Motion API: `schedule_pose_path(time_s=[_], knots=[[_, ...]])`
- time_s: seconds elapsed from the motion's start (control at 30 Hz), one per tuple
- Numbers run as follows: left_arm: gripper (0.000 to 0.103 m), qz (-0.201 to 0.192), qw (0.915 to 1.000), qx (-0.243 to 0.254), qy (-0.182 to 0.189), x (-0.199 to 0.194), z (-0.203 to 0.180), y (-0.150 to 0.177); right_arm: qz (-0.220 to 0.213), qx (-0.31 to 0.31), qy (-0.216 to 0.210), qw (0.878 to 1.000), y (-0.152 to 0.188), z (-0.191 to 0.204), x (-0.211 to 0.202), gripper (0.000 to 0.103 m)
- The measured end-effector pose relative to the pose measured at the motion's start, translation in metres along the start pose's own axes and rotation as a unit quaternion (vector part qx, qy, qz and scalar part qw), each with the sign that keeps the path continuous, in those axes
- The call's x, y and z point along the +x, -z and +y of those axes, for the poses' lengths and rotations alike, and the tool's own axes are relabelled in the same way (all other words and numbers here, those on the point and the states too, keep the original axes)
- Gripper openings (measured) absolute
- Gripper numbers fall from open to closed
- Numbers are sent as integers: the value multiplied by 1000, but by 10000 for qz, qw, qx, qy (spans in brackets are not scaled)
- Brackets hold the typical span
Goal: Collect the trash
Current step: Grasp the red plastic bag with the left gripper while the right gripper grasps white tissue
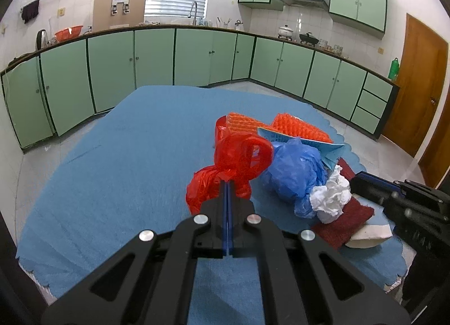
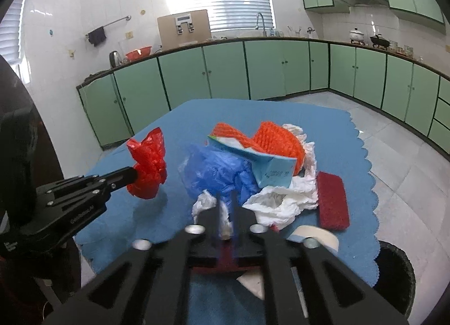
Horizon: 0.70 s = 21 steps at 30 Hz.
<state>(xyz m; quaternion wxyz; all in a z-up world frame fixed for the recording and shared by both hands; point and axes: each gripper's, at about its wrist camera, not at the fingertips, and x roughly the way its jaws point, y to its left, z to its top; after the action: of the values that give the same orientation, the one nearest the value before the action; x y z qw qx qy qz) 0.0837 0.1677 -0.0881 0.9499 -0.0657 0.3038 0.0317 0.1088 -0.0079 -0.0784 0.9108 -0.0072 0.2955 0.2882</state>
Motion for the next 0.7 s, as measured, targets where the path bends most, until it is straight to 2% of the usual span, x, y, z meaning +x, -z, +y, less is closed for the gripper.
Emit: schedule_pose_path(time_s=[0.17, 0.27, 0.33, 0.37, 0.4, 0.5, 0.7], knots=[[0, 155, 9999, 28, -47, 1, 0, 9, 134, -204, 34, 9997, 6, 13, 12, 45], [0, 225, 9997, 3, -78, 1, 2, 13, 205, -357, 270, 9988, 9, 14, 22, 47], [0, 246, 9997, -16, -83, 2, 4, 14, 321, -350, 314, 9984, 12, 13, 29, 40], [0, 249, 9996, -24, -88, 3, 5, 15, 387, -347, 282, 9983, 13, 11, 31, 25], [0, 250, 9996, -31, -89, 3, 6, 15, 418, -344, 263, 9982, 14, 10, 31, 14], [0, 236, 9997, -35, -78, 4, 10, 14, 330, -311, 202, 9988, 13, 6, 24, 9], [0, 136, 9999, -13, -3, -3, 2, 8, -27, -170, 41, 9998, -2, -1, -4, 8]])
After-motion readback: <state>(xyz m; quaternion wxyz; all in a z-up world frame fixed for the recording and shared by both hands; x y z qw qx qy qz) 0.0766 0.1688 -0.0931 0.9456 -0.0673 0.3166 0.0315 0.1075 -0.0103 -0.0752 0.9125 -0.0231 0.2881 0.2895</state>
